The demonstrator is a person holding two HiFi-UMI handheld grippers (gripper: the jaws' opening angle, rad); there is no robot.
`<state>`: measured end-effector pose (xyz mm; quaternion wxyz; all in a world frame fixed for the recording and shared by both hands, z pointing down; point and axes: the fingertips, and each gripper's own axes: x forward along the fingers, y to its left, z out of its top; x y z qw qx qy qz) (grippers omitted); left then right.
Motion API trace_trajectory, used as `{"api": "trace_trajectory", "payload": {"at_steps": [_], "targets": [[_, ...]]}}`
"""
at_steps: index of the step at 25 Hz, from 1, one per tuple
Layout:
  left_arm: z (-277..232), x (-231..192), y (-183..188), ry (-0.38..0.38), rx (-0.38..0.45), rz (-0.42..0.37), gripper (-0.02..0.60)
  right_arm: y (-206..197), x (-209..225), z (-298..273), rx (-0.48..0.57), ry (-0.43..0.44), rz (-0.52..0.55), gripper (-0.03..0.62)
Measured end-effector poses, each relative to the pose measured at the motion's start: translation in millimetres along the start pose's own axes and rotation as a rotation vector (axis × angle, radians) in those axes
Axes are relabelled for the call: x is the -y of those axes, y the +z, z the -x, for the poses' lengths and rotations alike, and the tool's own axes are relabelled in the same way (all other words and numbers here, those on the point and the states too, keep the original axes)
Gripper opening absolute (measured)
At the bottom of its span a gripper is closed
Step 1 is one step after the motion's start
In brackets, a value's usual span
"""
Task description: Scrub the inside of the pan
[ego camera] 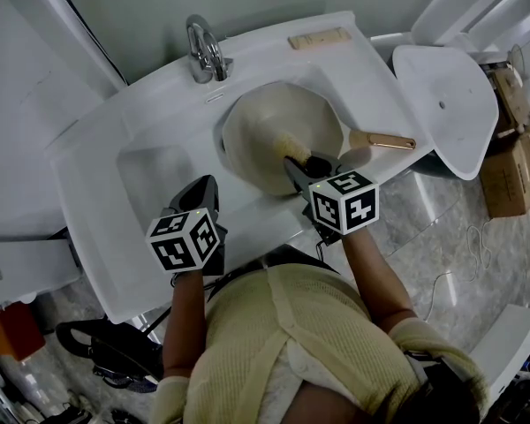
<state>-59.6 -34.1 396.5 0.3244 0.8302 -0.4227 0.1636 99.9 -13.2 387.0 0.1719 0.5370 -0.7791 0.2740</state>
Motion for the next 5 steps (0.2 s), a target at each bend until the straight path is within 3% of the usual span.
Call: {"api": "trace_trajectory", "payload": {"at_steps": [5], "targets": [[-0.3, -1.4, 0.5, 0.003, 0.002, 0.001, 0.066, 0.7, 1.5, -2.2, -0.002, -0.002, -0.001, 0.081]]}}
